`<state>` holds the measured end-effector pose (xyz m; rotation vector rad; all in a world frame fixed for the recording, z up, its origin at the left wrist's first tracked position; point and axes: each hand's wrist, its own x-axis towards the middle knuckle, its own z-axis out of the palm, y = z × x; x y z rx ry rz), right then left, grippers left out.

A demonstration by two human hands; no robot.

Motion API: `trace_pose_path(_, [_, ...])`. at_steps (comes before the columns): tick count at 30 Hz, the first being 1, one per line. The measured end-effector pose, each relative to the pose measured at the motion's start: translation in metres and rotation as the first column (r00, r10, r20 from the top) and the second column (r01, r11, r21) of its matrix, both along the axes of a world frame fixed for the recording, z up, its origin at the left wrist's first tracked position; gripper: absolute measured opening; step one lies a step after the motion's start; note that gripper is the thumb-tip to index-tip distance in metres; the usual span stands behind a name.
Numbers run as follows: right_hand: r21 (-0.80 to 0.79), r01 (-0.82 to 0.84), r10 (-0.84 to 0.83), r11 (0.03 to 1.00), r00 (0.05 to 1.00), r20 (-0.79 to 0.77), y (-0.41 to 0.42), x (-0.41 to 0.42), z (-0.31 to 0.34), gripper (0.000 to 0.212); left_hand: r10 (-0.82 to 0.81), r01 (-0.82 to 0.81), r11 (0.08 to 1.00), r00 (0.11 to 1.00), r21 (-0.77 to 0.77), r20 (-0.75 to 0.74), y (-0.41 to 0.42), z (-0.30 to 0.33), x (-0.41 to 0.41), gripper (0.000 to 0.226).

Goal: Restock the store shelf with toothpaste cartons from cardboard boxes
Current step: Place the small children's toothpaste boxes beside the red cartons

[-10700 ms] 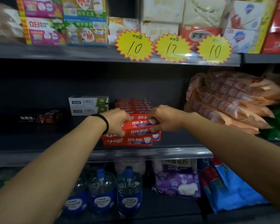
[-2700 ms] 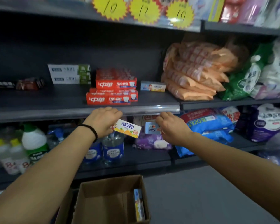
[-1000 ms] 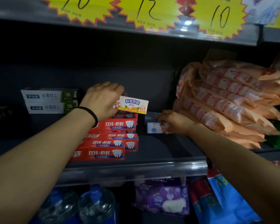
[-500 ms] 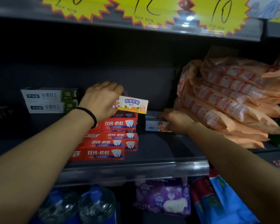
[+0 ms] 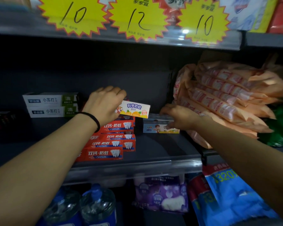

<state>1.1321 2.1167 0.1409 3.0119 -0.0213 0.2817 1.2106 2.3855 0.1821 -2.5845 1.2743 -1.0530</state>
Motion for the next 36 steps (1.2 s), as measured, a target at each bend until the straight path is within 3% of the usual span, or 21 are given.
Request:
trace_pose_path(4, [0.098,-0.057,0.057,0.994,0.998,0.007,0.014,-0.024,0.033,0.061,-0.078,0.079,0.996,0.997,-0.036,0.024,-0.006,-0.002,-0.018,0.037])
trace_pose_path(10, [0.208,-0.105,0.115,0.972,0.993,-0.039,0.037,-0.064,0.057,0.063,-0.165,0.166,0.986,0.985,0.001,0.054,-0.02,-0.024,-0.051,0.056])
trace_pose_path(18, [0.151,-0.046,0.07,0.988,0.985,-0.156,0.035,-0.09,0.05,0.041,-0.243,0.244,0.969,0.97,-0.041,0.021,-0.042,-0.041,-0.091,0.059])
trace_pose_path(24, [0.176,-0.005,0.039,0.984,0.981,-0.19,0.032,-0.103,0.047,0.044,-0.248,0.247,0.968,0.969,-0.048,-0.008,-0.048,-0.049,-0.1,0.059])
trace_pose_path(27, [0.184,0.011,0.025,0.983,0.981,-0.19,0.029,-0.108,0.047,0.045,-0.232,0.233,0.973,0.969,-0.001,-0.087,-0.05,-0.048,-0.103,0.052])
trace_pose_path(32, [0.159,0.027,-0.003,0.987,0.989,-0.149,0.019,-0.11,0.046,0.044,-0.171,0.189,0.982,0.901,0.007,-0.398,-0.042,-0.035,-0.086,0.054])
trace_pose_path(36, [0.113,0.024,-0.011,0.993,0.994,-0.113,0.011,-0.108,0.041,0.047,-0.118,0.138,0.99,0.858,0.002,-0.499,-0.041,-0.029,-0.073,0.047])
